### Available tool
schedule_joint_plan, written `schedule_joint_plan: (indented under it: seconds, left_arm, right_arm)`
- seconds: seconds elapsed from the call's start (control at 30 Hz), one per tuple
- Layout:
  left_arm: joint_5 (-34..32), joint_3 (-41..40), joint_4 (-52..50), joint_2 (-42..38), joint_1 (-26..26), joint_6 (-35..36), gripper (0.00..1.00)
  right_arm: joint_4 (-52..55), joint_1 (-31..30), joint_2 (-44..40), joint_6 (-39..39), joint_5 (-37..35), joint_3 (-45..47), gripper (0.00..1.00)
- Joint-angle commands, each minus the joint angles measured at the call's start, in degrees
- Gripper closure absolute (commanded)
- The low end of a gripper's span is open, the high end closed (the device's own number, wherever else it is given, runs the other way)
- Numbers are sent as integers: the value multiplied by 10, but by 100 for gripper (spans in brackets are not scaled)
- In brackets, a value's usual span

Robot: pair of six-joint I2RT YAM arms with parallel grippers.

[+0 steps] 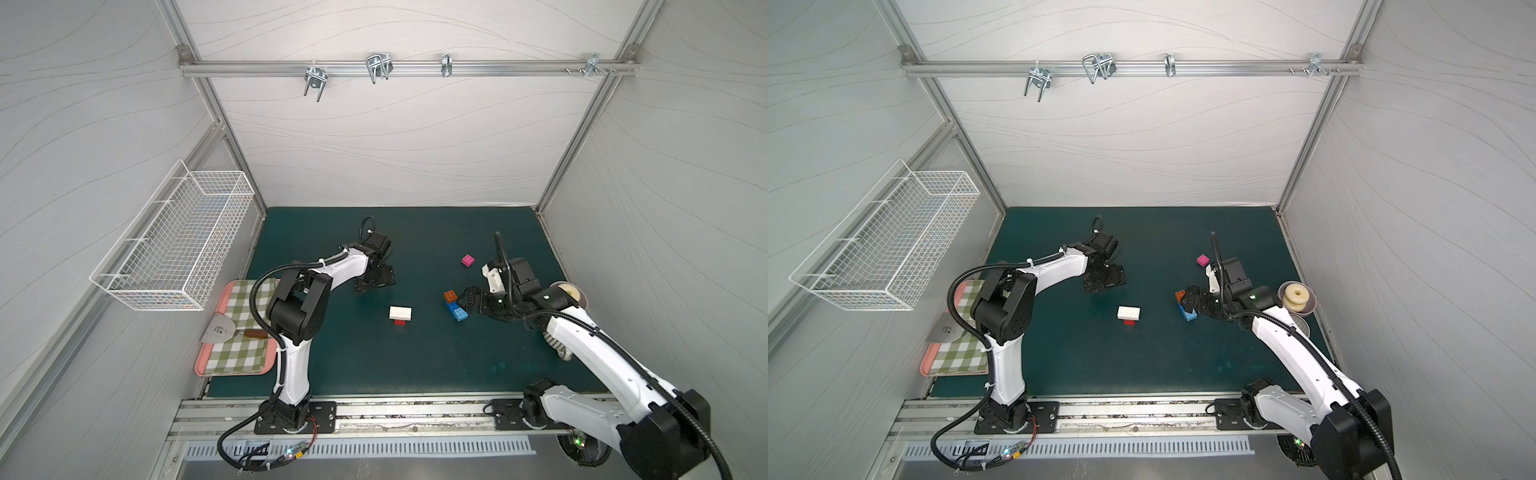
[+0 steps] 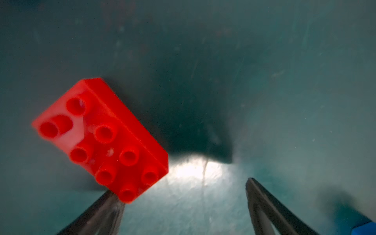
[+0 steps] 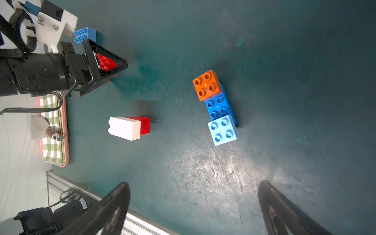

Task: Assemble a carrot with lego
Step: Pick up the lego brick from the center of the board.

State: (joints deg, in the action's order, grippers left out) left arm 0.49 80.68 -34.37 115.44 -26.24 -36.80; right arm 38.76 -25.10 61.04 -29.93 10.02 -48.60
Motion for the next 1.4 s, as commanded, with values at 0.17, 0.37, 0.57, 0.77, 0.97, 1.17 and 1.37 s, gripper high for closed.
schedule_joint_plan:
  seconds: [0.17,0.37,0.57,0.77,0.97,1.17,1.37]
  left_arm:
    - [13,66,24,45,2,6,9]
    - [-28,121,-52,49,1,19,10]
    - [-126,181,-173,47,-4,48,7]
    - [-103,198,-189,66,24,67,1]
    - [-81,215,-187,97,42,86,3]
    - [-63,220,-174,124,57,108,9]
    - [-52,221,-162,133,60,116,14]
  right_arm:
    - [12,6,14,9,-7,-14,1]
    - [8,7,23,8,-2,-16,1]
    - [-4,7,31,3,7,-12,1]
    - [-7,7,35,1,12,-12,1]
    - [-2,7,32,1,11,-11,1]
    - [0,7,31,-1,10,-11,1]
    - [0,7,33,-1,9,-12,0]
